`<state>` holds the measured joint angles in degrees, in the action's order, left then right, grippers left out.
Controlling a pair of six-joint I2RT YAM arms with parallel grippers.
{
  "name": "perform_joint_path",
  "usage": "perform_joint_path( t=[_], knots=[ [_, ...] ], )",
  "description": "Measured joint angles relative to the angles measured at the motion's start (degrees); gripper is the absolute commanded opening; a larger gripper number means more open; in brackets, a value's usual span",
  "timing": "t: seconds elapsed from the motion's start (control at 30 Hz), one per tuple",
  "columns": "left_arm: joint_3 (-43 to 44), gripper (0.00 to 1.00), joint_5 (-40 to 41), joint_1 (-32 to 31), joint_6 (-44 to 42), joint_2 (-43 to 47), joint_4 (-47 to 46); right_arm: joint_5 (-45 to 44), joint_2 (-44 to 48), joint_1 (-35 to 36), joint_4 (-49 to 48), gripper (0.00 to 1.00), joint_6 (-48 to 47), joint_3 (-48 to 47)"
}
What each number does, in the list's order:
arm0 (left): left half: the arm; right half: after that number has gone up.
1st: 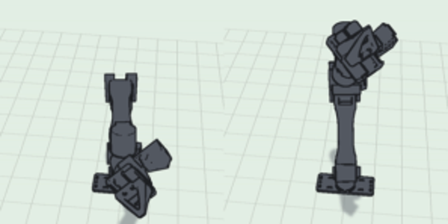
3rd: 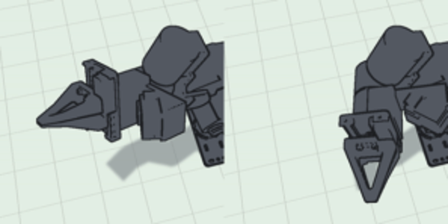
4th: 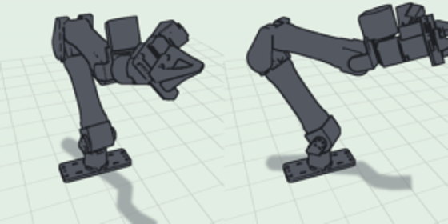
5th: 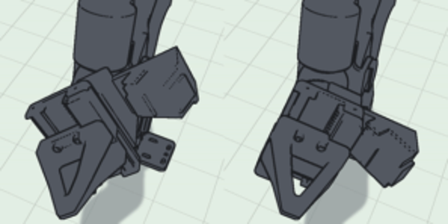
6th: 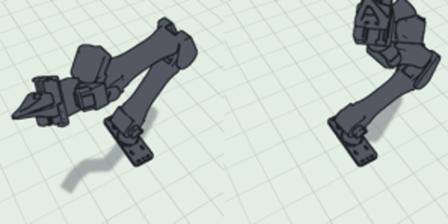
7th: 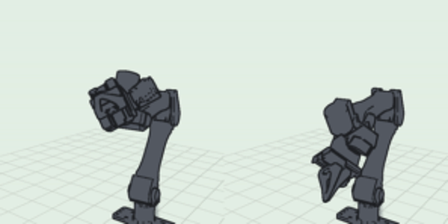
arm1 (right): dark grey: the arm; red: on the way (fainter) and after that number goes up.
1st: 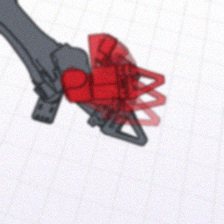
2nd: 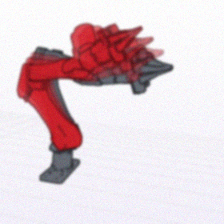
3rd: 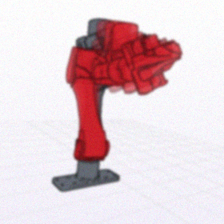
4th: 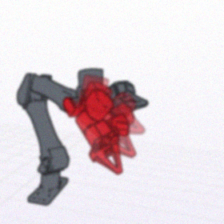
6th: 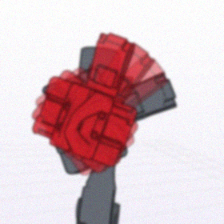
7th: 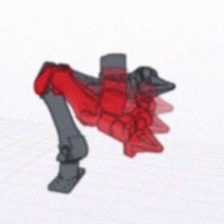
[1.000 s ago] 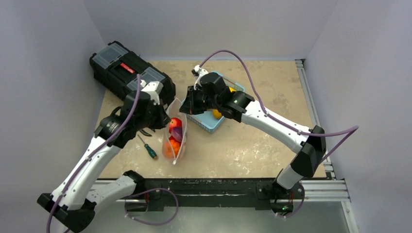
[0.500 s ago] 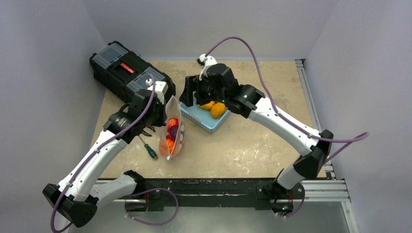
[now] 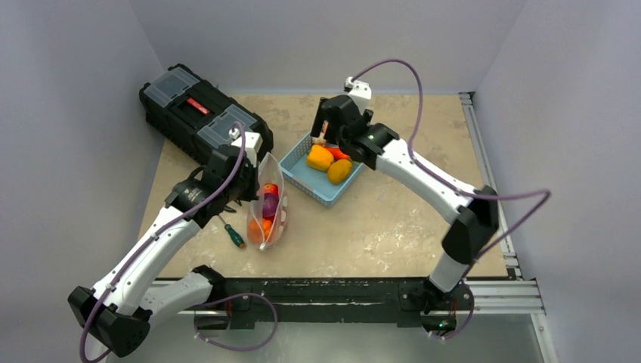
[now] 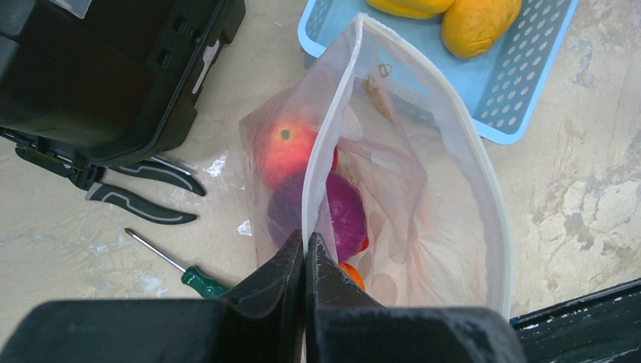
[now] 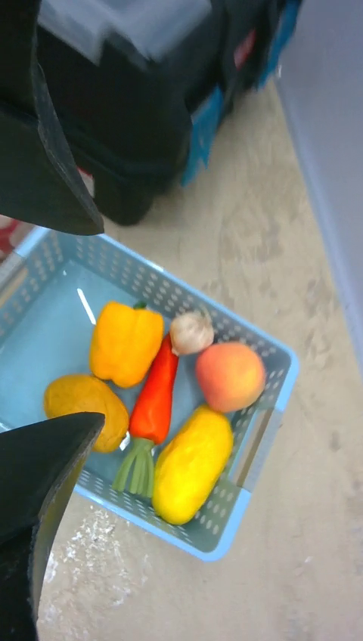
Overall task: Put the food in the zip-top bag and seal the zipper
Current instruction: Pick up the fake vegetable from the bin.
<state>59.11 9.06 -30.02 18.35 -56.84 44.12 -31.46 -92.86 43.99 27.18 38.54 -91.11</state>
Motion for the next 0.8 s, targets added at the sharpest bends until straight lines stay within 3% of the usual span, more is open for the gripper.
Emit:
perform_joint_path(
  t=[0.13, 0.23, 0.3, 0.4, 0.47, 0.8],
  knots=[
    [0.00, 0.00, 0.11, 0.00, -0.02, 0.57, 0.02, -0.20, -15.80, -2.97, 8.66, 0.88, 5.66, -10.23],
    [-0.02, 0.00, 0.11, 0.00, -0.11, 0.61, 0.02, 0.15, -22.69, -4.26, 13.51, 0.87, 7.48, -13.77],
    [-0.17, 0.00, 0.09, 0.00, -0.13, 0.63, 0.00, 0.59, -26.05, -4.48, 16.00, 0.82, 8.76, -14.84],
    [-0.50, 0.00, 0.07, 0.00, -0.15, 0.63, -0.02, 1.20, -28.35, -4.33, 19.04, 0.61, 10.73, -14.91],
    [-0.59, 0.00, 0.07, 0.00, -0.17, 0.63, -0.02, 1.46, -28.70, -4.26, 19.93, 0.57, 11.93, -14.71],
    [-0.63, 0.00, 0.09, 0.00, -0.59, 0.66, -0.04, 2.49, -28.48, -4.20, 20.87, 0.66, 14.84, -12.02]
  ],
)
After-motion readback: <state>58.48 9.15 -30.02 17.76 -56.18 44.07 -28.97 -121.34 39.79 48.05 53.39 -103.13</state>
